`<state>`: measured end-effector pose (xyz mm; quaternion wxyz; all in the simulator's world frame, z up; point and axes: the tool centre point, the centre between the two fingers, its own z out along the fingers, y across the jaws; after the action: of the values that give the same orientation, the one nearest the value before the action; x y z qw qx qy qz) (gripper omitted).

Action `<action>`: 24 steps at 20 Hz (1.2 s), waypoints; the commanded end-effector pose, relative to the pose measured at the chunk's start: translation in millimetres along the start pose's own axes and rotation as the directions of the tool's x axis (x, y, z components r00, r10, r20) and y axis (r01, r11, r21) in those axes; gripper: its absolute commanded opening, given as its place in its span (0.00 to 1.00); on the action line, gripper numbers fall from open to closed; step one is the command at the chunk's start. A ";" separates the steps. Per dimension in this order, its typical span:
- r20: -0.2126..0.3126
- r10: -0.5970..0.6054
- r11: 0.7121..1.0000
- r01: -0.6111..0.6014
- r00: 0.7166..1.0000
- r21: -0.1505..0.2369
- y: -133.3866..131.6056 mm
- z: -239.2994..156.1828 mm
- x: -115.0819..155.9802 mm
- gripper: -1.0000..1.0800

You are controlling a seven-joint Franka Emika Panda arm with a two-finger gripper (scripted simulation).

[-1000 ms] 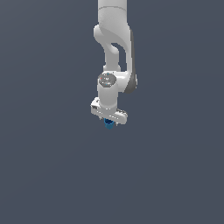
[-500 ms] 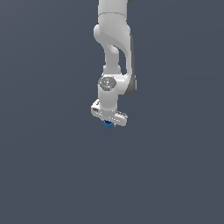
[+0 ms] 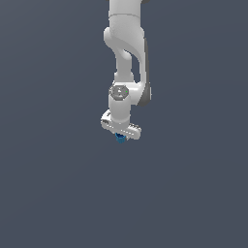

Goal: Pick up the object and move it to a goal position.

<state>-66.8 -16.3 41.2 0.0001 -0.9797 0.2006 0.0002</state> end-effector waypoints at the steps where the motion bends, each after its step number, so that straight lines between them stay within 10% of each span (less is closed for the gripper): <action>1: -0.001 -0.001 1.000 0.001 1.000 0.001 -4.5 -2.0 1.1 0.00; 24: -0.001 0.000 1.000 0.000 1.000 -0.001 -165.3 -65.6 41.8 0.00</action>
<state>29.1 110.0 101.7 -0.0003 -0.9798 0.1999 0.0000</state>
